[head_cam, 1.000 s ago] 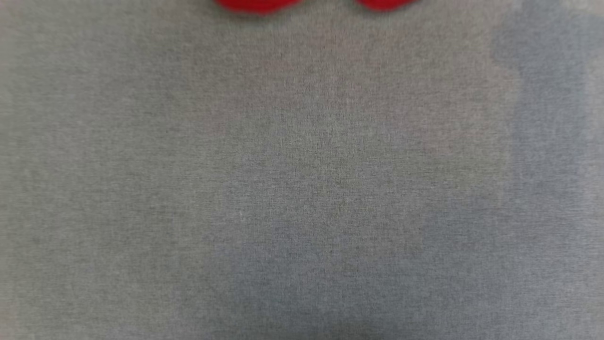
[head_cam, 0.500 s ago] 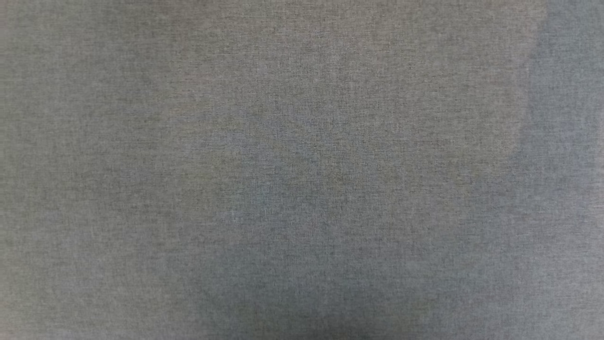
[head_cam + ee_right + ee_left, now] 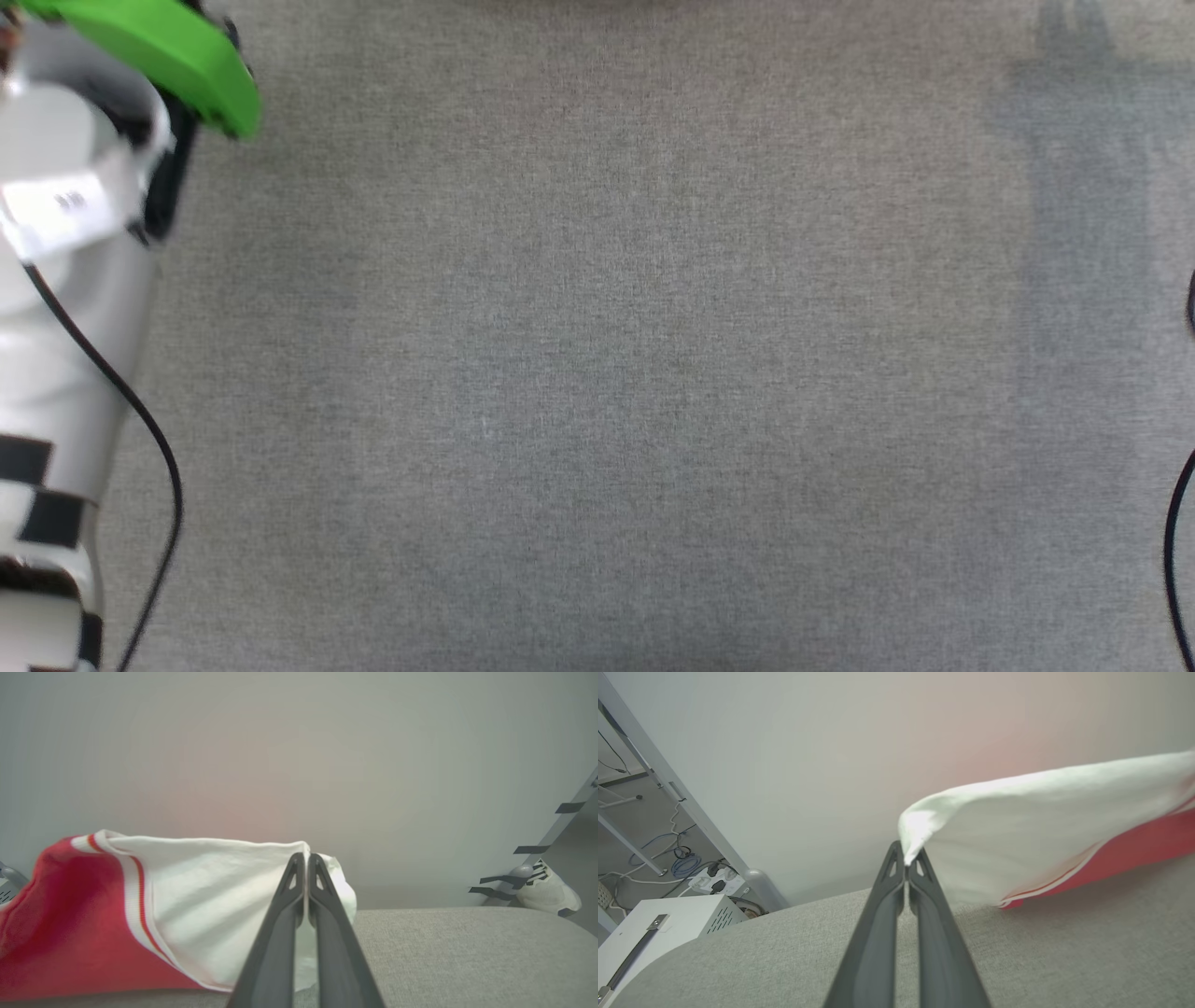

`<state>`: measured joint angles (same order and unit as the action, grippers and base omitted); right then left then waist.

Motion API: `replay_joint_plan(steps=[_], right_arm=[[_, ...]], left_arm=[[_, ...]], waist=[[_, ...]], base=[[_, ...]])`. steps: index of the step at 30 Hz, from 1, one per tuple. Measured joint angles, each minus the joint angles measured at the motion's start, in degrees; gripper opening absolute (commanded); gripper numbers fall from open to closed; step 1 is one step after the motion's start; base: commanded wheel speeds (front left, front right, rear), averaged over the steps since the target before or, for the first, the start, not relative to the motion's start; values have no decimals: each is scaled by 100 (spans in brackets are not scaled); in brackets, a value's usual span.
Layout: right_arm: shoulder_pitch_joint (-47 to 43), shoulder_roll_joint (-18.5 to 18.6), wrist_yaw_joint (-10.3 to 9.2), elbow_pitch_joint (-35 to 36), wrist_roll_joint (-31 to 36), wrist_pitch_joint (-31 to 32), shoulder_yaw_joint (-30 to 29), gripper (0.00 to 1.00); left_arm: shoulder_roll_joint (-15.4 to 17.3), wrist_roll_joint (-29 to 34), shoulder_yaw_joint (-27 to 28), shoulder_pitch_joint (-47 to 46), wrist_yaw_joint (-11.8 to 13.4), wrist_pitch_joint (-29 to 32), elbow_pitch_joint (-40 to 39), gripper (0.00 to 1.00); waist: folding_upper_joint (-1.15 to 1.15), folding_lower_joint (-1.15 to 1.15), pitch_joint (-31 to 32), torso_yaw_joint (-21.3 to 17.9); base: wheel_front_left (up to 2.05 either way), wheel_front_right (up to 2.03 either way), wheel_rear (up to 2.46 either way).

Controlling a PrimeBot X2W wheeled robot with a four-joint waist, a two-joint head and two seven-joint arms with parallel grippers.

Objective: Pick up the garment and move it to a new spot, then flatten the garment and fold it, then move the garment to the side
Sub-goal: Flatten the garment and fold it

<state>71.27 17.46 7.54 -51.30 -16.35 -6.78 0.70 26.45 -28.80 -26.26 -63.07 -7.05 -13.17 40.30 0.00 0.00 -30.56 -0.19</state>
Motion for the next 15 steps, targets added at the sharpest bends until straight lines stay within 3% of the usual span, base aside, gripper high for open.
replay_joint_plan(steps=[8, 15], right_arm=[[-1810, 160, -1, 588, -1141, 563, 845, 0], [-3046, 639, -1, 1247, -1878, 981, 1212, 0]], left_arm=[[-133, -100, -399, 1484, 26, 113, 80, 0], [-155, -296, -505, 2543, 110, 454, -75, 0]], waist=[[0, -1, 645, 6], [0, -1, 1245, 27]], base=[[0, 0, 0], [0, 0, 0]])
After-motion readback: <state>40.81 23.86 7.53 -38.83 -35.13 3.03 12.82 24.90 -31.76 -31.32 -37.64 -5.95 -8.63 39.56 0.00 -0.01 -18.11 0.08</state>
